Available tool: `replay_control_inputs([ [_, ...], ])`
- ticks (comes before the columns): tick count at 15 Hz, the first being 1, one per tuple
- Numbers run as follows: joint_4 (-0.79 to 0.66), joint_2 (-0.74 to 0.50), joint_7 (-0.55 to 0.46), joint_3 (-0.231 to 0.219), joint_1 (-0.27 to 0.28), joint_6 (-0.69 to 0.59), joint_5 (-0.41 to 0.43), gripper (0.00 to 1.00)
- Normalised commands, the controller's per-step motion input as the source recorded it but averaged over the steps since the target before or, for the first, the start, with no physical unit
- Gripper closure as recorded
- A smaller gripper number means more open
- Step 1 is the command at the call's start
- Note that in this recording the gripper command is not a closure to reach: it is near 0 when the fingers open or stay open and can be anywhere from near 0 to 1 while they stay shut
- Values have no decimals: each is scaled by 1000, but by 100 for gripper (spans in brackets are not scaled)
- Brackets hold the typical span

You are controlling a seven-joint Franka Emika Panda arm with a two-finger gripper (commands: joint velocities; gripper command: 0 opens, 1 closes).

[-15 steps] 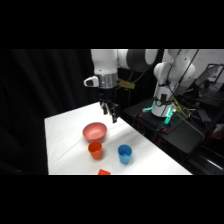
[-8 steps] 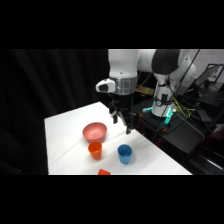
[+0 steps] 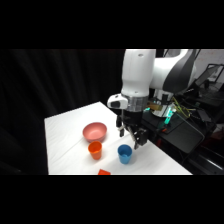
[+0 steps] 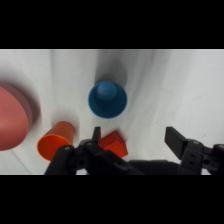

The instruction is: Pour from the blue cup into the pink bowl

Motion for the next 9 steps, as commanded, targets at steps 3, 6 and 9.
replay_control_inputs([
  [3, -31, 175, 131, -13, 74, 349, -12, 0],
  [6, 35, 213, 158, -43, 115, 275, -48, 0],
  [9, 94, 268, 185, -115, 158, 213, -135, 0],
])
